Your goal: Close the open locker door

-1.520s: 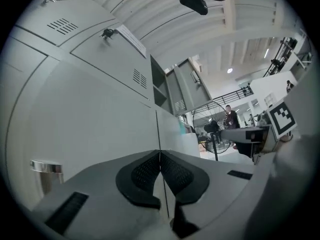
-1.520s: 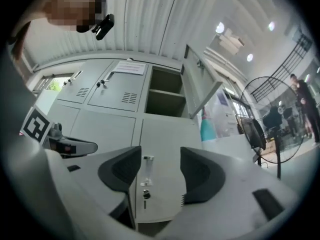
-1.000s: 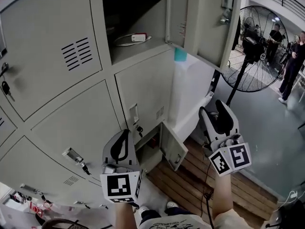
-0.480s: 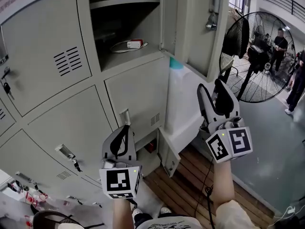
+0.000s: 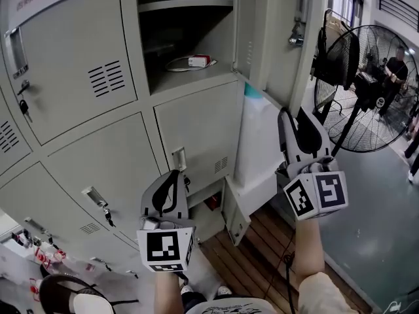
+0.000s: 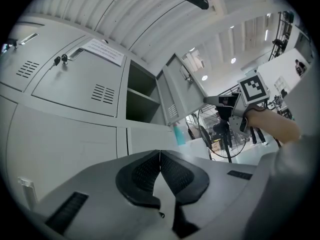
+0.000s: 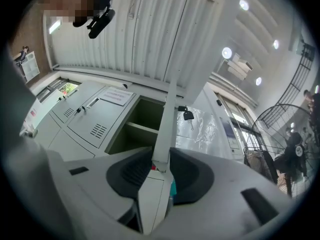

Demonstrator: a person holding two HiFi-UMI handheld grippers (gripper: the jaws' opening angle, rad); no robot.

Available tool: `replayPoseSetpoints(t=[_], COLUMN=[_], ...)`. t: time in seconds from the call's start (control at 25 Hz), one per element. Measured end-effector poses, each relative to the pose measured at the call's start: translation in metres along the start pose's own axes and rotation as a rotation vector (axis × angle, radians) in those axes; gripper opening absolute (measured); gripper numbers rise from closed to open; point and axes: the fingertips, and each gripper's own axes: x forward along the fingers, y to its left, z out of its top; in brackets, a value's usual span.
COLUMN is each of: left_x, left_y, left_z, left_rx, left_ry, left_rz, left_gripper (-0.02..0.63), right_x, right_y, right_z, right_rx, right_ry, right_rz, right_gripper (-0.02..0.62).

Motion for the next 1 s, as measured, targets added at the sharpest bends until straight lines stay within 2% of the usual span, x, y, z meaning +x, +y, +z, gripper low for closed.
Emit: replayPoseSetpoints(t=[0.6,1.0], left_x=[-0.034,-0.065], left_y=[0.008,0.029], left_z=[0.001,0.001], left_rx=[0.015,0.019], left_ry=[0.033,0.045], left_rz=[0.099,0.183], left_gripper=[0.003,0.003], right_x=[0.003,0.014], right_y=[0.026,0.072], right_z=[0.003,0.004], right_rx=[0.036,0.007], right_ry=[-0.028,-0.039], right_rz=[0.071,0.145], right_gripper=[0.109,0.117])
